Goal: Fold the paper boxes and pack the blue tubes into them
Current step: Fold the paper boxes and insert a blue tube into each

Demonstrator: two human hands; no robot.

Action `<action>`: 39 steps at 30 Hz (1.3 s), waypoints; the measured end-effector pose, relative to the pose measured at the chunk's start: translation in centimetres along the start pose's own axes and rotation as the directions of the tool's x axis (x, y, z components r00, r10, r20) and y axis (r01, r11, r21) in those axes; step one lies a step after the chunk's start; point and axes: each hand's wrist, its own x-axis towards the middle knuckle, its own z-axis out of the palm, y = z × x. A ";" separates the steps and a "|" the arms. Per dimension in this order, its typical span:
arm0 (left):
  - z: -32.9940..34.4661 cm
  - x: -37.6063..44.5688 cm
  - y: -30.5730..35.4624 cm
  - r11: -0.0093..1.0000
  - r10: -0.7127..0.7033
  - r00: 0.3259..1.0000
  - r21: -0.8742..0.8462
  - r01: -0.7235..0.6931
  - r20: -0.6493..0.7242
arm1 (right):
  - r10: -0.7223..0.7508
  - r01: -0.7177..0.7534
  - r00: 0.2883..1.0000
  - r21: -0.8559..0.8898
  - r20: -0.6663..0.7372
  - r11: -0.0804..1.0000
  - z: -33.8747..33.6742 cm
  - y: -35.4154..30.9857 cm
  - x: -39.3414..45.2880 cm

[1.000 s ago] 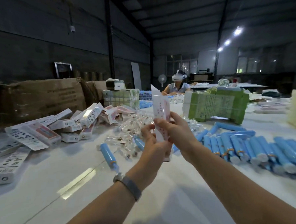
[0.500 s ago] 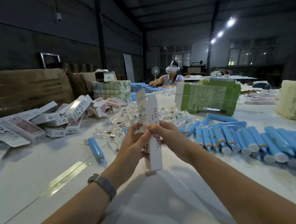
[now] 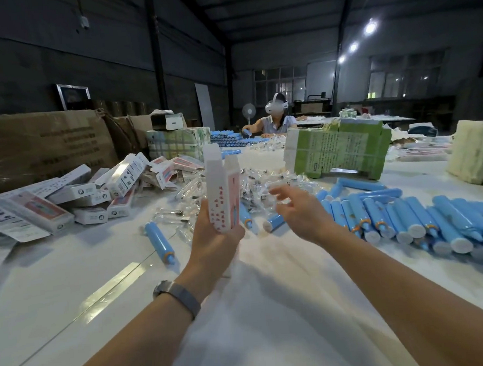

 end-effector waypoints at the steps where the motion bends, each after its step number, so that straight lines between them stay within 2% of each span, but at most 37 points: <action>1: 0.2 -0.1 0.1 1.000 0.012 1.000 -0.012 -0.012 -0.007 | -0.005 0.020 0.997 -0.176 0.081 0.984 0.3 0.9 0.3; 3: 0.5 -0.3 0.2 0.997 0.055 0.998 -0.058 -0.054 0.007 | 0.007 0.107 0.966 -0.422 0.260 0.900 1.2 1.8 0.5; 6: 0.7 -0.4 0.5 0.992 0.074 0.997 -0.100 -0.072 0.022 | 0.069 0.125 0.932 -0.492 0.357 0.861 2.4 2.1 0.4; 9: 0.4 -0.5 0.7 0.989 0.059 0.998 -0.138 -0.057 0.008 | 0.090 0.035 0.965 -0.462 0.246 0.886 2.6 1.7 0.4; 13: 0.5 -0.6 0.7 0.988 0.058 0.998 -0.142 -0.057 0.006 | 0.110 -0.041 0.988 -0.512 0.105 0.858 2.2 1.8 0.4; 16: 0.7 -0.7 0.7 0.990 0.085 0.996 -0.115 -0.081 0.027 | 0.223 -0.105 0.963 -0.552 0.152 0.827 2.3 2.4 0.0; 18: 0.6 -0.8 0.8 0.991 0.096 0.995 -0.100 -0.092 0.030 | 0.256 -0.154 0.960 -0.548 0.115 0.822 2.3 2.6 0.0; 20: 0.6 -0.8 0.9 0.990 0.099 0.995 -0.105 -0.097 0.021 | 0.250 -0.178 0.967 -0.567 0.051 0.804 2.2 2.6 -0.1; 23: 0.5 -1.0 1.0 0.990 0.125 0.991 -0.075 -0.121 0.044 | 0.227 -0.146 0.973 -0.626 0.051 0.766 1.8 2.6 -0.2; 26: 0.3 -1.2 0.9 0.990 0.140 0.985 -0.036 -0.138 0.096 | 0.224 -0.176 0.975 -0.584 0.011 0.792 1.1 2.7 0.0; 28: 0.2 -1.1 0.8 0.990 0.140 0.984 -0.023 -0.138 0.108 | 0.274 -0.219 0.962 -0.572 0.010 0.790 0.4 2.8 0.2; 30: 0.0 -0.9 0.9 0.990 0.142 0.987 0.005 -0.142 0.078 | 0.336 -0.237 0.941 -0.612 0.050 0.755 -0.1 2.4 0.1; 32: -0.2 -0.6 1.0 0.984 0.165 0.986 0.058 -0.166 0.024 | 0.333 -0.198 0.939 -0.663 0.081 0.722 -0.3 2.0 -0.2; 34: -0.3 -0.4 0.8 0.981 0.182 0.983 0.072 -0.182 0.008 | 0.304 -0.195 0.950 -0.632 0.068 0.750 -0.4 1.7 -0.3; 36: -0.4 -0.4 0.8 0.979 0.183 0.983 0.088 -0.184 0.021 | 0.282 -0.228 0.959 -0.514 0.028 0.827 -0.9 1.4 0.1; 38: -0.5 -0.4 0.8 0.977 0.191 0.981 0.087 -0.193 0.030 | 0.248 -0.247 0.968 -0.281 -0.032 0.927 -1.6 0.6 0.6; 39: -0.5 -0.5 0.8 0.976 0.198 0.980 0.089 -0.199 0.024 | 0.220 -0.223 0.974 -0.085 -0.050 0.971 -2.1 -0.1 0.9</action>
